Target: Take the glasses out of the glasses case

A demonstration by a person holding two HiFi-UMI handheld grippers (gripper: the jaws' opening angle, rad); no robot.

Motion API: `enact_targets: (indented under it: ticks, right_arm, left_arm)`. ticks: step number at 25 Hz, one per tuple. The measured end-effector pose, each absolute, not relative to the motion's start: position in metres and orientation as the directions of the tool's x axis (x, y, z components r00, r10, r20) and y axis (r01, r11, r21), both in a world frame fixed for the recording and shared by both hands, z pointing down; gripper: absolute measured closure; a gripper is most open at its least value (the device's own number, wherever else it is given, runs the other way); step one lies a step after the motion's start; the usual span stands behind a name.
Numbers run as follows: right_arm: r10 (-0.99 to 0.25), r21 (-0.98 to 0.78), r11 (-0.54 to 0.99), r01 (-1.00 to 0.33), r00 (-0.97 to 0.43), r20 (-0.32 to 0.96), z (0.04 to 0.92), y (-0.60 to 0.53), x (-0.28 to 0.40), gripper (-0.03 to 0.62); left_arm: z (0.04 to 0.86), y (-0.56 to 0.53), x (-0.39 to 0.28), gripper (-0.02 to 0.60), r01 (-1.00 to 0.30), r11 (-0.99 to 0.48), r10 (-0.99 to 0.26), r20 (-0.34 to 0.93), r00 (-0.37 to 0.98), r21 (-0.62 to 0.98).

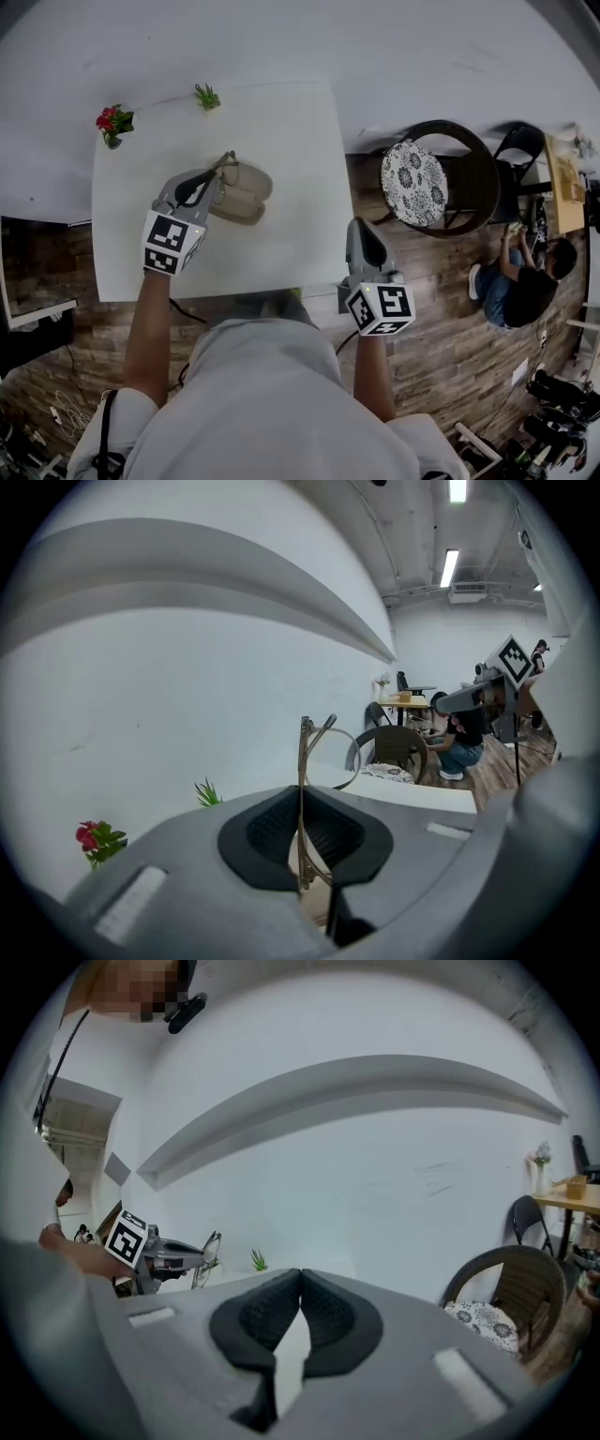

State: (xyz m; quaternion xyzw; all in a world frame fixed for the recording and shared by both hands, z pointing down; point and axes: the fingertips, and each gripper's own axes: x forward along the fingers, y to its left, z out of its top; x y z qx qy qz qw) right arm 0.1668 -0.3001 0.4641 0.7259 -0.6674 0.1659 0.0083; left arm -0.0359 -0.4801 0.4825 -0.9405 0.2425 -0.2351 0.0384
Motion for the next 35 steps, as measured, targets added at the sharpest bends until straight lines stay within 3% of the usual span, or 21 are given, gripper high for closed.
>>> enact_targets:
  ticks: [11,35]
  right_arm:
    - [-0.982,-0.226,-0.074,-0.971,0.031,0.188,0.434,-0.306,0.168,0.591]
    - [-0.991,-0.167,-0.039,-0.985,0.017,0.132,0.400,-0.327,0.168,0.591]
  left_arm:
    - [0.411,-0.468,-0.067,0.560,-0.592,-0.791,-0.611,0.241,0.754,-0.153]
    - [0.346,-0.452,-0.158,0.560,-0.784,-0.608,-0.793,0.042,0.608,-0.123]
